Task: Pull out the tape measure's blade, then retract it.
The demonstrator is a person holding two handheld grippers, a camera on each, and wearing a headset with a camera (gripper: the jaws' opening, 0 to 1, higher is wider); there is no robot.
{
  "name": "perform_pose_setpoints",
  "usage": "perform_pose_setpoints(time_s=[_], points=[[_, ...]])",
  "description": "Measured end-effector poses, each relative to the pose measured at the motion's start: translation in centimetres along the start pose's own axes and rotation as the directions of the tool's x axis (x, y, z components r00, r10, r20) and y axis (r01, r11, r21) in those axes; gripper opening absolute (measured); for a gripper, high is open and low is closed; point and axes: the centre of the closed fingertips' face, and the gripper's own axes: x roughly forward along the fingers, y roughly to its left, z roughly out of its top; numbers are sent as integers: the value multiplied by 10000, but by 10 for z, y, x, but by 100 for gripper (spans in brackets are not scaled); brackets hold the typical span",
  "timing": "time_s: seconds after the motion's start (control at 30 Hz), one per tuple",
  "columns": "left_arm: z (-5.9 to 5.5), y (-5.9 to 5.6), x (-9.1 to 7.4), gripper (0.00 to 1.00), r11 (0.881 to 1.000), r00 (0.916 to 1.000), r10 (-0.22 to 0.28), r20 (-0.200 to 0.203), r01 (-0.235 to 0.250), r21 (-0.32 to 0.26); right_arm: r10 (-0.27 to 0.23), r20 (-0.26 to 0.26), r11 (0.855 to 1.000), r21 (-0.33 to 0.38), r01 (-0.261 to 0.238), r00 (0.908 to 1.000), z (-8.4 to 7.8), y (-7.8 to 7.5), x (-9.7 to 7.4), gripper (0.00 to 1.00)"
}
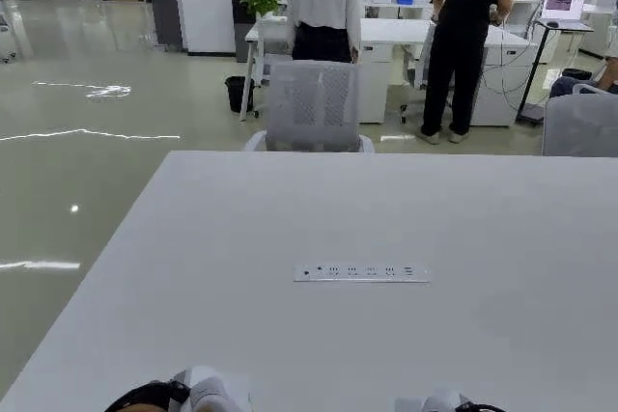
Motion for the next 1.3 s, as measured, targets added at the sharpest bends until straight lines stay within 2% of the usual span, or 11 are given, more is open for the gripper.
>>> perform_pose_setpoints(time_s=[0.13, 0.17, 0.23, 0.3, 0.37, 0.43, 0.53, 0.6, 0.77, 1.0, 1.3], points=[[0, -3, 1, 28, 9998, 9999, 117, -49, -117, 148, -153, -385, 9978, -651, 128, 9991, 1, 3, 0, 11], [0, -4, 1, 28, 9996, 9998, 176, -22, -176, 202, -108, -332, 9978, -655, 86, 9994, 2, 4, 1, 11], [0, -3, 1, 28, 9998, 9996, 223, 176, -223, -5, 66, -262, 9983, -572, -80, 9996, 0, 2, -1, 11], [1, -3, 2, 28, 9997, 9998, 197, 55, -198, 152, 266, -256, 9993, -269, -273, 9993, 0, 0, 1, 11], [1, -1, 1, 28, 9999, 9999, 96, 113, -97, 86, 224, -294, 9996, -192, -229, 9993, 1, -4, 2, 11], [1, -1, 2, 28, 10000, 10000, 37, 16, -37, -14, 401, -183, 9992, -73, -402, 9990, 0, -3, -2, 11], [1, -3, 3, 28, 9999, 9995, -13, -305, 17, 113, 312, -68, 9983, 498, -308, 9995, -1, -3, -1, 11], [1, -2, 3, 28, 9998, 9992, -49, -402, 56, 184, 280, -187, 9984, 506, -270, 9994, 0, -2, 0, 11], [0, -1, 1, 28, 9997, 9998, -184, 5, 183, 170, 185, -194, 9986, 506, -175, 9996, -3, 1, -3, 11], [1, -1, 1, 28, 9996, 9999, -168, -23, 169, 211, 112, -440, 9988, 472, -91, 9990, -6, -1, -4, 11], [0, -1, 1, 28, 9996, 9998, -188, -14, 188, 191, -82, -569, 9976, 680, 120, 9983, -26, 0, -17, 11]])
